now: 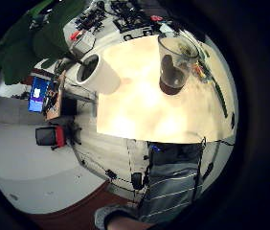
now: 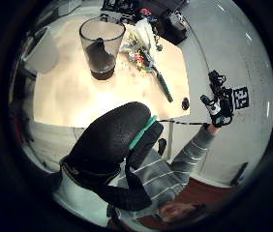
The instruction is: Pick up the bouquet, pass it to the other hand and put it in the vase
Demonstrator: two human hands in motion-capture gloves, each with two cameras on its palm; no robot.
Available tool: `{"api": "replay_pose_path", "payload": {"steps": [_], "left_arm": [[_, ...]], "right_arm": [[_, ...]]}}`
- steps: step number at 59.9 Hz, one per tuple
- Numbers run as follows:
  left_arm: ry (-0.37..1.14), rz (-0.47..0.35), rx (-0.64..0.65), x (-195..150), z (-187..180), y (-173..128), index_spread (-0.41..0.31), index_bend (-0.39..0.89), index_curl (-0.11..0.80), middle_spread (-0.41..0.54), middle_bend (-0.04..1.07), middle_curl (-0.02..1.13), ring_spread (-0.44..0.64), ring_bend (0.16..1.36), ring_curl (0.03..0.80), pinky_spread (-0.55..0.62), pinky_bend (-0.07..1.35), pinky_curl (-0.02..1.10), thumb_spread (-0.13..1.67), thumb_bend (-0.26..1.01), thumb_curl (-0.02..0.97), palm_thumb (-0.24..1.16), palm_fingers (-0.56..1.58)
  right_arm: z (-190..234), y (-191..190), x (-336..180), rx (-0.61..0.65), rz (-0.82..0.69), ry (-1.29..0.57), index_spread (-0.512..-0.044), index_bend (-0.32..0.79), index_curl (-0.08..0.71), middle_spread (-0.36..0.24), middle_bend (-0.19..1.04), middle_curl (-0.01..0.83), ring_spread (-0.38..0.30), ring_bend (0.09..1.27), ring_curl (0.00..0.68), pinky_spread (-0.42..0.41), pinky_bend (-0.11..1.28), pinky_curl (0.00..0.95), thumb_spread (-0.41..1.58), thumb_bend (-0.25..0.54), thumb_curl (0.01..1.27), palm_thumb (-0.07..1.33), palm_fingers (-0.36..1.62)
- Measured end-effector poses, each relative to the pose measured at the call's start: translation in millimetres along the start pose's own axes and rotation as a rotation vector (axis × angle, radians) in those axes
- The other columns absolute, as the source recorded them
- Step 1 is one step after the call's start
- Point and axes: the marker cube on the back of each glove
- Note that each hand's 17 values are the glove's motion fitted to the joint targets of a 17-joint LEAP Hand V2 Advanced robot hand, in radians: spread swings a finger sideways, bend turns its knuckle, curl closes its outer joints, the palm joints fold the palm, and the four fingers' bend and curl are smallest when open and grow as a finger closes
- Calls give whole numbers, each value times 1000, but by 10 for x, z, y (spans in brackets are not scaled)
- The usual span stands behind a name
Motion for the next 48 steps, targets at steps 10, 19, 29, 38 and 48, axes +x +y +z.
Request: {"api": "replay_pose_path", "payload": {"steps": [10,19,29,38,48], "left_arm": [[16,35,14,125,58,-81,67,76,50,393,191,225,442,671,222,407,577,285,909,-27,254,56,-114],[10,42,4,159,97,-83,67,74,58,394,187,240,443,675,229,408,572,296,914,-28,270,53,-117],[31,71,7,195,145,-73,68,74,64,395,184,251,443,675,237,409,572,305,924,-29,282,51,-119],[35,75,-8,161,274,-99,68,75,66,396,188,260,445,674,240,409,568,310,927,-29,290,50,-116],[51,71,-35,98,399,-119,68,76,71,396,184,265,446,670,242,408,569,316,928,-29,295,48,-114]], "right_arm": [[-84,79,24,63,-40,7,-332,106,134,46,243,283,146,456,231,291,642,322,1113,-11,237,428,143],[-170,129,69,78,-23,-4,-333,100,138,52,245,303,144,479,249,286,660,335,1126,-19,252,434,149],[-148,1,160,75,12,-25,-322,82,132,65,248,320,149,527,272,282,688,346,1133,-20,264,436,181],[72,-291,366,28,94,-57,-293,77,118,86,249,332,150,581,295,280,729,359,1138,-18,271,449,219],[345,-378,543,26,155,-50,-256,88,120,92,241,341,140,612,311,274,741,362,1136,-17,279,462,251]]}}
